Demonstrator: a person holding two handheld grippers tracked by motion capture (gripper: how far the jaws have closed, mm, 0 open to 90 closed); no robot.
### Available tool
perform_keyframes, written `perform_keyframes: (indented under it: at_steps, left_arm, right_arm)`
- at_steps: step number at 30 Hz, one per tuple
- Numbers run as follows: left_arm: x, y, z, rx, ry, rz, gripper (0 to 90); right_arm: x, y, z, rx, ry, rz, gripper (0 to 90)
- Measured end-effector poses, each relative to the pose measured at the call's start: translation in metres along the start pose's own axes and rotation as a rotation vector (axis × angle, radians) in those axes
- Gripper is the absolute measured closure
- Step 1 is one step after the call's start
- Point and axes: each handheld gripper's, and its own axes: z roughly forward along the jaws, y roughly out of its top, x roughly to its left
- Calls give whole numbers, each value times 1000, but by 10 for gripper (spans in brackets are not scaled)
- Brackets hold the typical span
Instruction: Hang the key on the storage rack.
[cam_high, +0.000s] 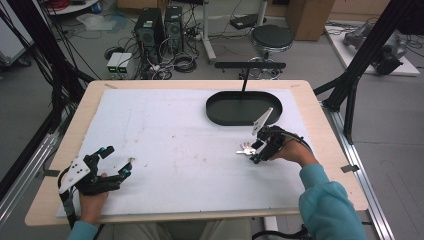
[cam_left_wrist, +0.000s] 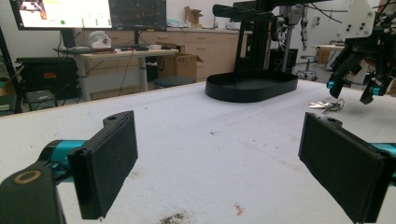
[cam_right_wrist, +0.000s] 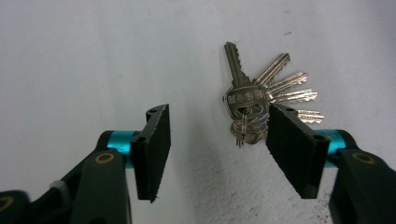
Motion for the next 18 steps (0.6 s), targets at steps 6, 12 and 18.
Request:
perform_keyframes:
  at_steps: [6, 12, 18]
  left_arm:
    - [0, 0, 0, 0, 0, 1, 121]
    - [0, 0, 0, 0, 0, 1, 121]
    - [0, 0, 0, 0, 0, 1, 121]
  right_arm:
    - [-2, -1, -1, 10, -28, 13, 511]
    - [-2, -2, -1, 26, -36, 25, 568]
    - [-3, -1, 1, 44, -39, 35, 651]
